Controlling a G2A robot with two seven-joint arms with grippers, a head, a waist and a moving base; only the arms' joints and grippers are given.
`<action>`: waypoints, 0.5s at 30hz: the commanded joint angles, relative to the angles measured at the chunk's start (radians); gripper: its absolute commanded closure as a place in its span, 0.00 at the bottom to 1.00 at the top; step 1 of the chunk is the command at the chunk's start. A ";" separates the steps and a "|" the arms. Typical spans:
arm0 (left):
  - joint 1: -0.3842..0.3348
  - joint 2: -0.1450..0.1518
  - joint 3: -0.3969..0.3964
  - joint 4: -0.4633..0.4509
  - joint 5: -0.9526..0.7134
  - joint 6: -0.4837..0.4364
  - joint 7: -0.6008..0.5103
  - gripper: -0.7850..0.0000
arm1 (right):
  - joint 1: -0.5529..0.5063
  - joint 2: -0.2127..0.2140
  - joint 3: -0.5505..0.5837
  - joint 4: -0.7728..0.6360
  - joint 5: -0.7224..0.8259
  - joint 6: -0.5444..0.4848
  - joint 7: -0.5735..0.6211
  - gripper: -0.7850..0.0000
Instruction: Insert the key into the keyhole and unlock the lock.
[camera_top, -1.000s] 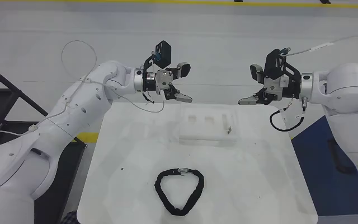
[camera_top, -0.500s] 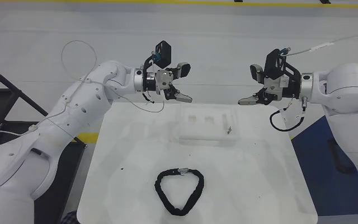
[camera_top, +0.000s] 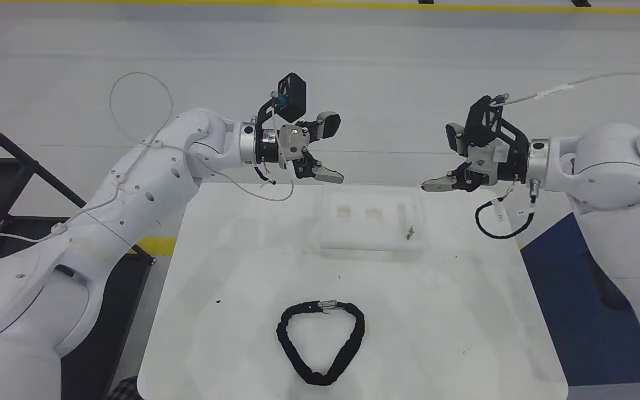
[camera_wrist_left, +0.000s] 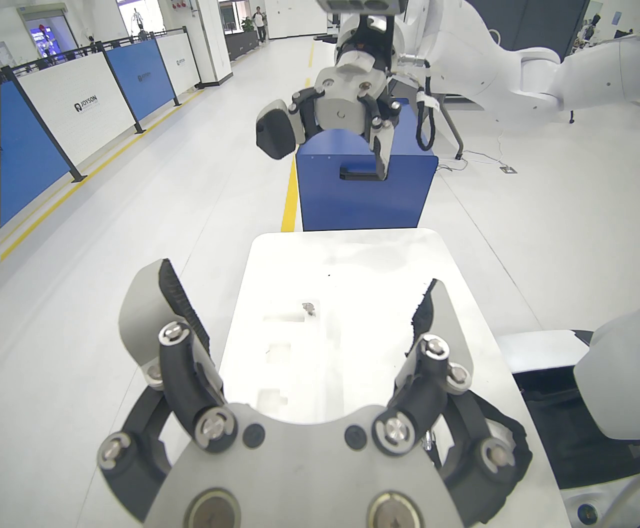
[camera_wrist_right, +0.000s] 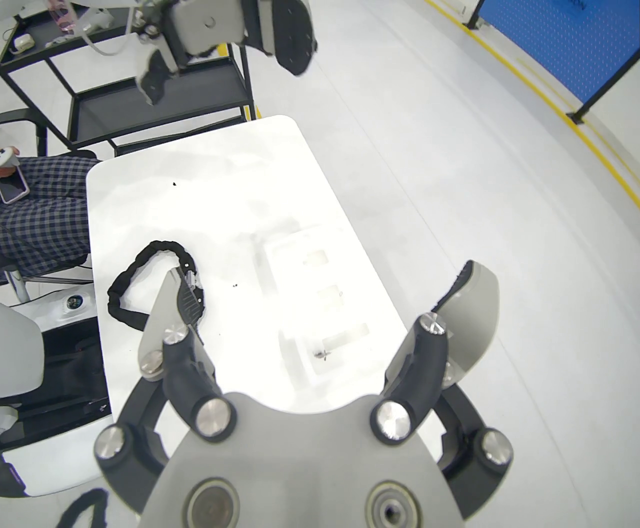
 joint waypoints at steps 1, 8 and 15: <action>0.000 0.000 0.000 0.000 0.000 0.000 0.000 0.00 | -0.021 -0.002 -0.014 0.032 0.013 0.042 -0.005 0.00; 0.000 0.000 0.000 0.000 0.000 0.000 0.000 0.00 | -0.047 -0.020 -0.099 0.114 -0.008 0.214 0.027 0.00; 0.000 0.000 0.000 0.000 0.000 0.000 0.000 0.00 | -0.015 -0.069 -0.216 0.215 0.000 0.400 0.013 0.00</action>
